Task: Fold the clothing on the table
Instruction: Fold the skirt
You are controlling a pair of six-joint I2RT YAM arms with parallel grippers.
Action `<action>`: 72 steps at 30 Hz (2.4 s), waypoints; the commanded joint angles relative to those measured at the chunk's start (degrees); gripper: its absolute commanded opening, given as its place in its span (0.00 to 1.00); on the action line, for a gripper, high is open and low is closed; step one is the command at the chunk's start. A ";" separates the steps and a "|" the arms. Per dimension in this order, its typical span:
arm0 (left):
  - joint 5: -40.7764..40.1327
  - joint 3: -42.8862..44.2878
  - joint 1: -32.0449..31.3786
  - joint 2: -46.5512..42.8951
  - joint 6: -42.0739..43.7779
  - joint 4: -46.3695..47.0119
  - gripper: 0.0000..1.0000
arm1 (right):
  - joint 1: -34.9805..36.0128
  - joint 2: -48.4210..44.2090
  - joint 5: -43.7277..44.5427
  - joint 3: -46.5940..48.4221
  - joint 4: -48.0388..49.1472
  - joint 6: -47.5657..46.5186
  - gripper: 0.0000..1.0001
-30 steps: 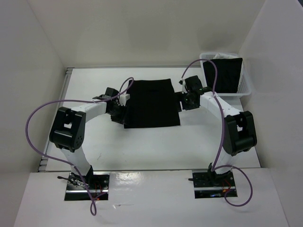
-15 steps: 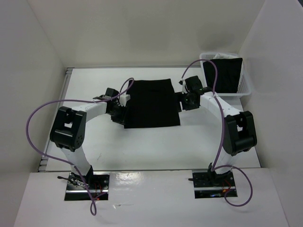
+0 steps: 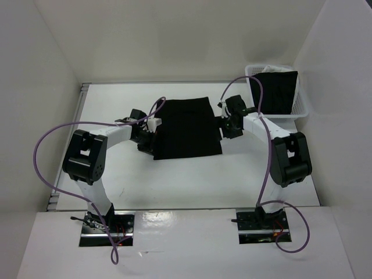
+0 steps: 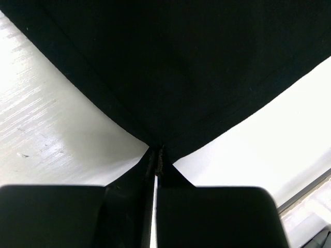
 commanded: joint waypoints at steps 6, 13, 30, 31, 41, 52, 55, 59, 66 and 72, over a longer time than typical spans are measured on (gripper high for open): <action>-0.19 0.73 2.37 0.23 1.72 -2.56 0.00 | -0.41 4.48 -3.01 -0.34 -2.16 -1.92 0.73; -0.19 0.73 4.22 0.23 1.72 -2.56 0.00 | -0.41 7.47 -4.15 0.18 -3.84 -2.45 0.70; 2.52 0.21 4.22 0.23 2.24 -2.03 0.00 | 7.31 11.16 -8.56 0.71 -7.00 -5.08 0.67; 2.53 0.21 4.22 0.23 2.24 -2.03 0.00 | 7.32 11.17 -8.55 0.71 -7.00 -5.08 0.67; 3.06 0.21 4.22 0.85 2.77 -2.03 0.00 | 8.03 12.40 -8.02 1.24 -7.00 -5.61 0.35; 8.32 2.57 4.22 -0.30 8.21 -7.56 0.00 | 8.03 10.12 -7.41 1.76 -9.98 -7.45 0.00; 11.04 3.20 4.22 -1.43 11.46 -11.42 0.00 | 8.03 9.59 -9.08 2.29 -12.87 -9.03 0.00; 16.06 4.25 4.22 -2.66 16.91 -18.02 0.00 | 10.57 9.59 -11.09 2.82 -16.57 -12.02 0.00; 21.07 4.25 3.69 -9.52 26.83 -24.79 0.00 | 17.59 2.21 -13.56 2.82 -21.14 -16.85 0.00; 22.92 2.41 2.64 -16.90 29.14 -26.55 0.00 | 21.46 -5.35 -14.09 1.24 -21.15 -17.39 0.00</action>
